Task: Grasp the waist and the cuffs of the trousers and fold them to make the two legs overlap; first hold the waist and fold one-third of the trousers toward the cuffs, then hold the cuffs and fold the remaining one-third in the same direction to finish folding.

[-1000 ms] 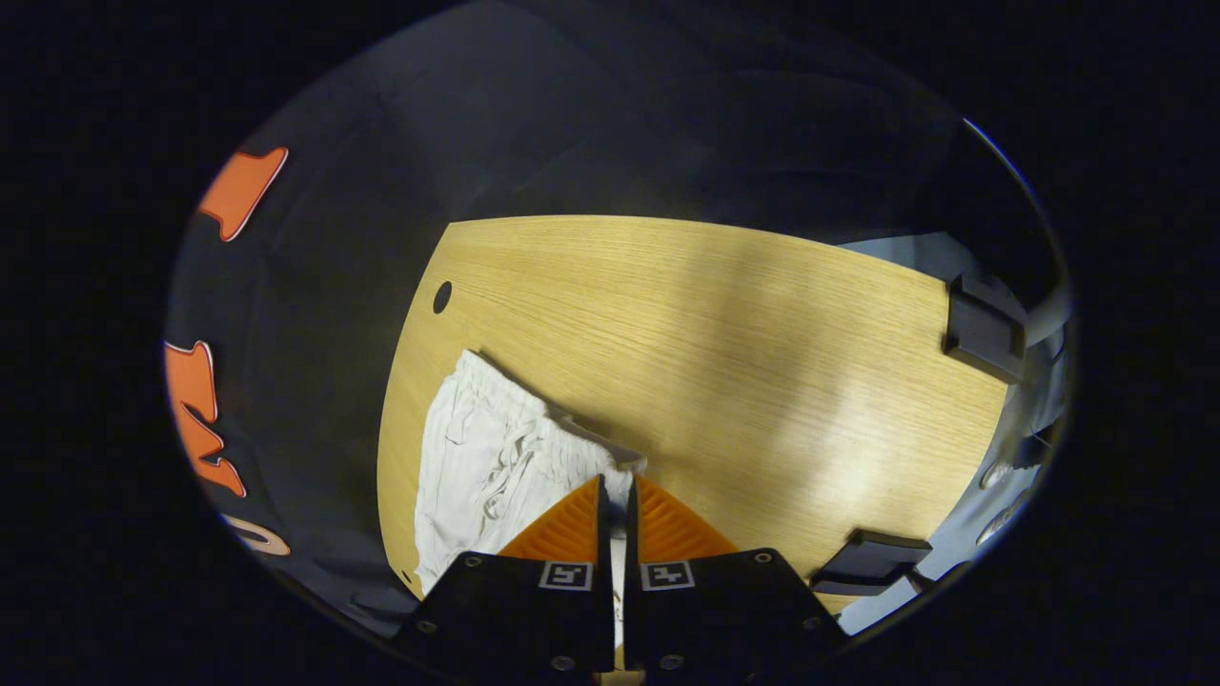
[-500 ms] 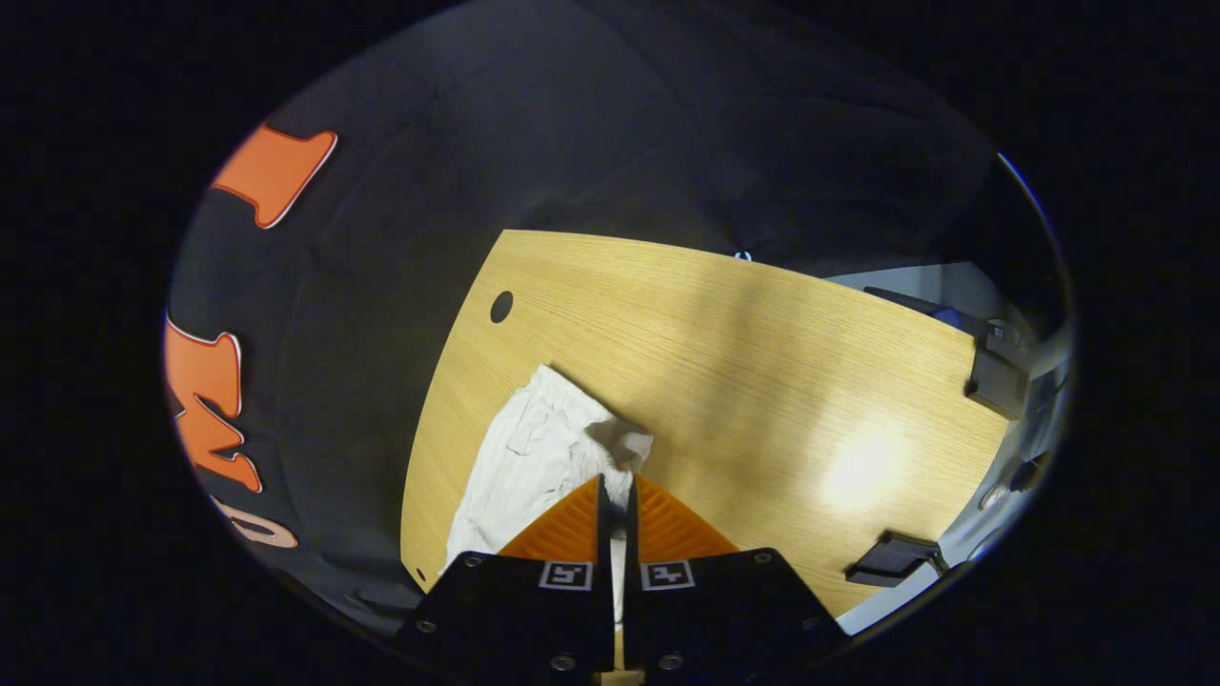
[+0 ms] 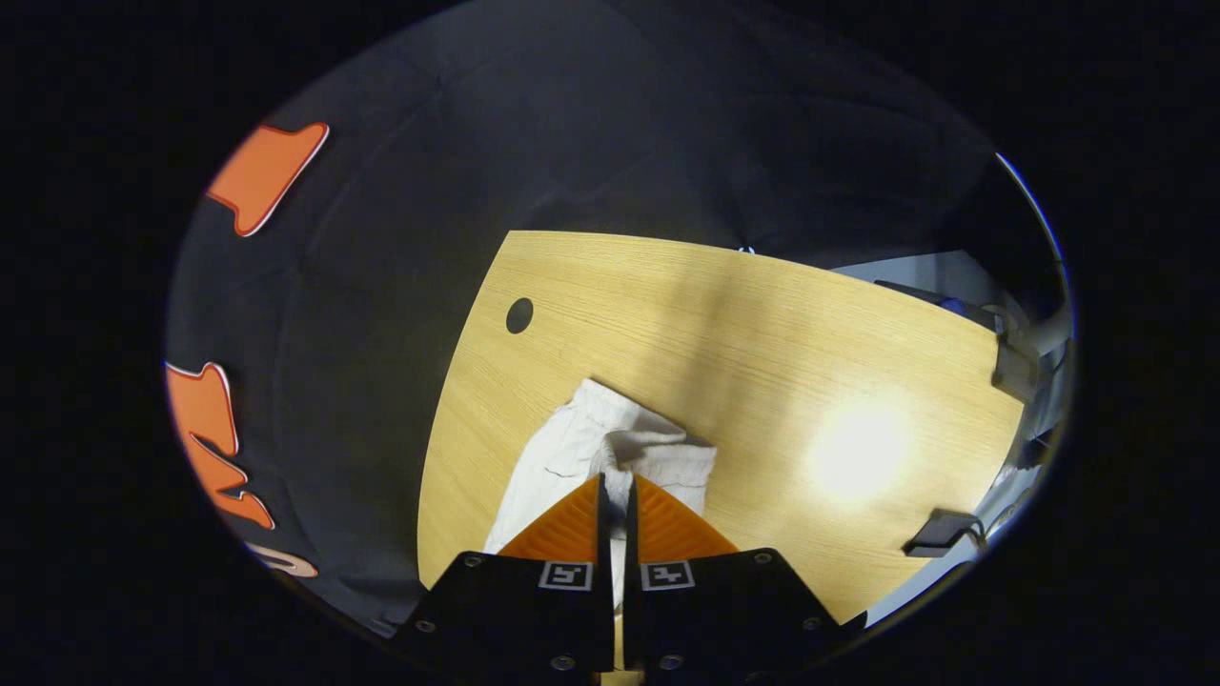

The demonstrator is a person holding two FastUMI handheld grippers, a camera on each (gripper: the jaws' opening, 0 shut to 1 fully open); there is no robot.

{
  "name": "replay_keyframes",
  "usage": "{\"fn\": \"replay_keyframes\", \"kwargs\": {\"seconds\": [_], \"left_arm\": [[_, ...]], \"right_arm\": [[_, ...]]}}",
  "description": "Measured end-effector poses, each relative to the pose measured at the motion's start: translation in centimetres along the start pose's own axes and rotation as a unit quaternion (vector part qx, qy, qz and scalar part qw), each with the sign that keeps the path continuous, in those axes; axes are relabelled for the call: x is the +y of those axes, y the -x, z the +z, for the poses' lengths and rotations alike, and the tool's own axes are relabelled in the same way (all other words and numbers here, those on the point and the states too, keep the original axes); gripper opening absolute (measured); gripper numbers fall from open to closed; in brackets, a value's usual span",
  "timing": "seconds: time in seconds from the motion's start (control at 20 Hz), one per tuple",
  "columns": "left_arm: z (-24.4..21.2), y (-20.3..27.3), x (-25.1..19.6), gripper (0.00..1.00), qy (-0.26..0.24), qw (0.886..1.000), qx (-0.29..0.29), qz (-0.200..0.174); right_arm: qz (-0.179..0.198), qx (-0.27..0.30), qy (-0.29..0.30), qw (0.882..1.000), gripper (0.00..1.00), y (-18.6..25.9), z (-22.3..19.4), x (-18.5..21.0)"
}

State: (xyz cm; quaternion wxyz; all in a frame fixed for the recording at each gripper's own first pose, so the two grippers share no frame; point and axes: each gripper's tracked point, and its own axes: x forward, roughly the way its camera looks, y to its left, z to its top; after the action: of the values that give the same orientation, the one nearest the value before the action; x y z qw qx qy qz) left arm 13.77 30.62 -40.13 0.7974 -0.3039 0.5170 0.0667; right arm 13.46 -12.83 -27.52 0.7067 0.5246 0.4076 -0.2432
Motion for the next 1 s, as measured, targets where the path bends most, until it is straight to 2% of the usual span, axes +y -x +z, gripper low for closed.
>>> {"fn": "replay_keyframes", "kwargs": {"seconds": [0.35,0.5,0.7,0.75,0.8,0.85,0.9,1.0], "left_arm": [[3.1,-5.7,-1.4,0.04,-0.023,0.998,0.054,-0.032],[4.0,-8.6,-1.4,0.05,-0.022,0.997,0.071,-0.026],[4.8,-10.9,-1.3,0.06,0.009,0.998,0.065,-0.017],[5.0,-11.2,-1.4,0.1,0.011,0.998,0.063,-0.016],[5.2,-11.2,-1.3,0.07,0.011,0.998,0.057,-0.015],[5.7,-11.2,-1.6,0.21,0.013,0.999,0.044,-0.018],[6.5,-11.0,-2.2,0.17,0.02,0.999,0.025,-0.029],[7.7,-10.5,-2.7,0.46,0.024,0.999,-0.006,-0.034]], "right_arm": [[0.001,0.018,-0.051,0.999,0.05,-4.1,1.5,3.9],[0.007,0.033,-0.073,0.997,0.04,-6.6,1.7,5.4],[0.04,0.038,-0.12,0.991,0.05,-9.1,2.0,7.6],[0.052,0.032,-0.128,0.99,0.05,-9.1,2.2,8.0],[0.065,0.029,-0.135,0.988,0.05,-9.4,2.3,8.6],[0.079,0.026,-0.141,0.987,0.08,-9.6,2.3,9.4],[0.09,0.023,-0.14,0.986,0.09,-9.8,2.5,9.9],[0.099,0.014,-0.126,0.987,0.13,-9.4,3.1,9.8]]}}
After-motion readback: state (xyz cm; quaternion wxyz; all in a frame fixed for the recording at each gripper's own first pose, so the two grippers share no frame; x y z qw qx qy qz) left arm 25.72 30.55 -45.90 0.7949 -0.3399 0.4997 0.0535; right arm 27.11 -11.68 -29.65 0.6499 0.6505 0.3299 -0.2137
